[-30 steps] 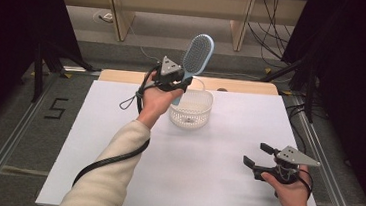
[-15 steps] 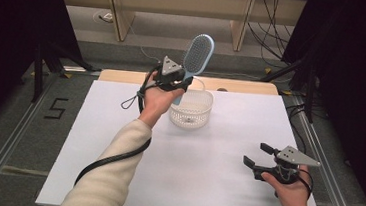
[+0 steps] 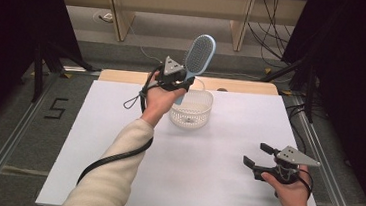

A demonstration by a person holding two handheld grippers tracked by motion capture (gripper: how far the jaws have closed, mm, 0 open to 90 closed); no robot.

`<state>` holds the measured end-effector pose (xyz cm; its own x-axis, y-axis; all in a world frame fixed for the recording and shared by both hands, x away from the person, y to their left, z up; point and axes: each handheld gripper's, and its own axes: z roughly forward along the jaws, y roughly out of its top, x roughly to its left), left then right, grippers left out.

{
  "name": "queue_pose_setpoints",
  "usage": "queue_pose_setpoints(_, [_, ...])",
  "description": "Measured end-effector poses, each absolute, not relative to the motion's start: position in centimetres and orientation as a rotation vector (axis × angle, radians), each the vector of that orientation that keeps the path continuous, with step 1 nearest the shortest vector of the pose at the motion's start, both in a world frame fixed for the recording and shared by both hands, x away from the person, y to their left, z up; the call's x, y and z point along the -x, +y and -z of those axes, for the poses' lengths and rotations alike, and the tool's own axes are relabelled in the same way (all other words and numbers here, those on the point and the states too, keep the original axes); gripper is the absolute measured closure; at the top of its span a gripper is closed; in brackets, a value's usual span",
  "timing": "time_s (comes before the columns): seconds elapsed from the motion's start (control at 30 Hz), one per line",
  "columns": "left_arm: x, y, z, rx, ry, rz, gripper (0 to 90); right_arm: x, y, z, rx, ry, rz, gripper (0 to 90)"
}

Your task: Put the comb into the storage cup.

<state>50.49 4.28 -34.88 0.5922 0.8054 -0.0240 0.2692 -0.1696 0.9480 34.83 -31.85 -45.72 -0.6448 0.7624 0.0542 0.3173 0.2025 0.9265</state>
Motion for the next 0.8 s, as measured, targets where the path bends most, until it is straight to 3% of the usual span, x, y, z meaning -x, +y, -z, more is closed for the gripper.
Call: queue_pose_setpoints(0.8, [-51.22,3.71,35.58,-1.716,0.889,-0.612,69.6,-34.84,-31.86,45.73,-1.003,2.064,-1.436,17.2])
